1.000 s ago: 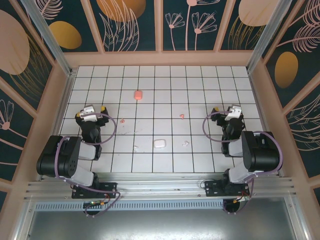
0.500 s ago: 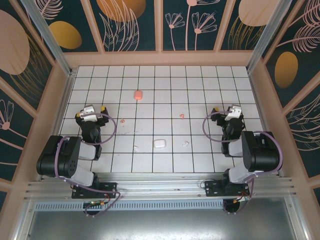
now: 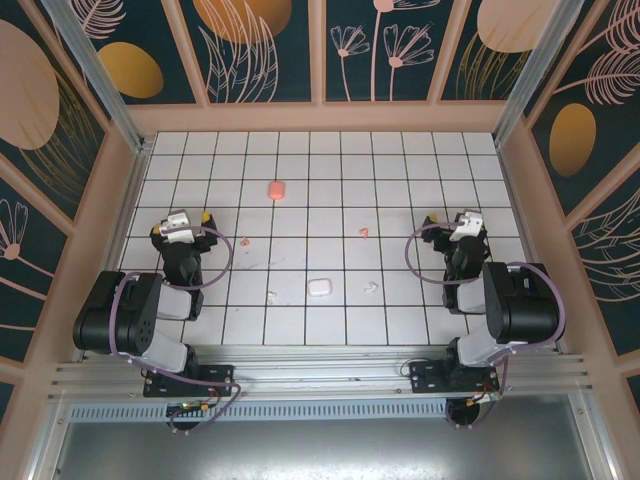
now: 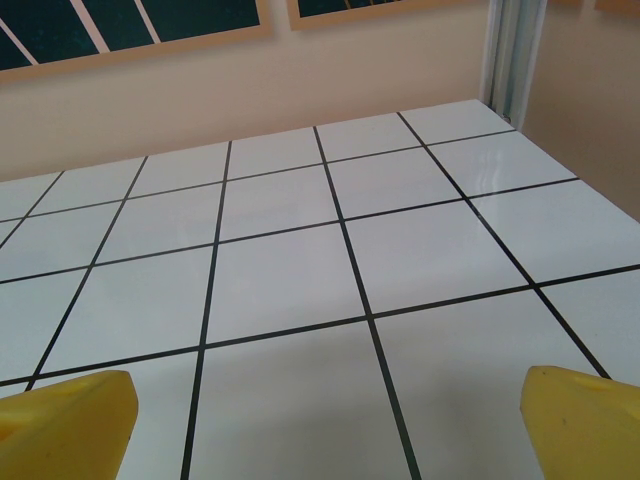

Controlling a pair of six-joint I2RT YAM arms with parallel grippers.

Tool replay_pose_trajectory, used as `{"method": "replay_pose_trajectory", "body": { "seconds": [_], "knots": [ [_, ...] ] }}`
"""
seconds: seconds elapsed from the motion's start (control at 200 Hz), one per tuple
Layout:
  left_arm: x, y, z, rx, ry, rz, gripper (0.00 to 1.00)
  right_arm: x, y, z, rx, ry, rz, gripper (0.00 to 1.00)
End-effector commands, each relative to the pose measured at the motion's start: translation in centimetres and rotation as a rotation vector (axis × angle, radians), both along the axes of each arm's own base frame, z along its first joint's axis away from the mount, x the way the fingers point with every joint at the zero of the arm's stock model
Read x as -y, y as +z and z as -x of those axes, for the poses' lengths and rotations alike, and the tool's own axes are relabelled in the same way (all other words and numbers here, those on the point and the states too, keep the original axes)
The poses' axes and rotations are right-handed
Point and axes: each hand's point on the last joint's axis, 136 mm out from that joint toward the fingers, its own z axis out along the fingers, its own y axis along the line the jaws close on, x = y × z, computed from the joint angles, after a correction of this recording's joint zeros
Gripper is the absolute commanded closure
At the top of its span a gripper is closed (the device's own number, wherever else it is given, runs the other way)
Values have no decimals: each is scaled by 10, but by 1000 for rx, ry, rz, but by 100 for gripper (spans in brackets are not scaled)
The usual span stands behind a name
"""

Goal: Insert the wireless bluetooth earbuds into the charging case

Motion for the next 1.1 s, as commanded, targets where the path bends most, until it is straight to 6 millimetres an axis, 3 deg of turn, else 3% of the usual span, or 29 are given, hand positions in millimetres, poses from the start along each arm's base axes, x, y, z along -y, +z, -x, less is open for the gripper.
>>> {"method": "replay_pose_trajectory", "body": {
  "seconds": [0.0,0.23,0.355,0.46,0.55,0.661,0.756,0.831,1.031,1.096],
  "knots": [
    [0,6,-3,23,-8,18,1,0,12,-5,44,-4,6,1],
    [0,8,-2,34,-4,17,1,0,12,-4,45,-5,7,1],
    [-2,18,-7,13,10,22,1,-8,24,-6,44,32,27,1],
    [-2,25,-16,-73,18,54,1,-14,31,-14,-46,36,9,1],
    [2,42,-18,-76,7,124,1,-22,37,-17,-148,23,-53,1],
    [17,46,-18,-174,-56,223,2,-34,27,-11,-367,-44,-115,2],
    [40,42,-14,-282,-154,329,7,-71,14,8,-539,-21,-86,3],
    [60,32,-3,-369,-225,413,10,-112,5,31,-620,36,-77,3],
    [120,14,48,-502,-407,495,13,-228,-21,108,-883,264,-180,1],
    [129,10,63,-516,-430,533,14,-261,-27,130,-952,322,-174,1]
  ]
}}
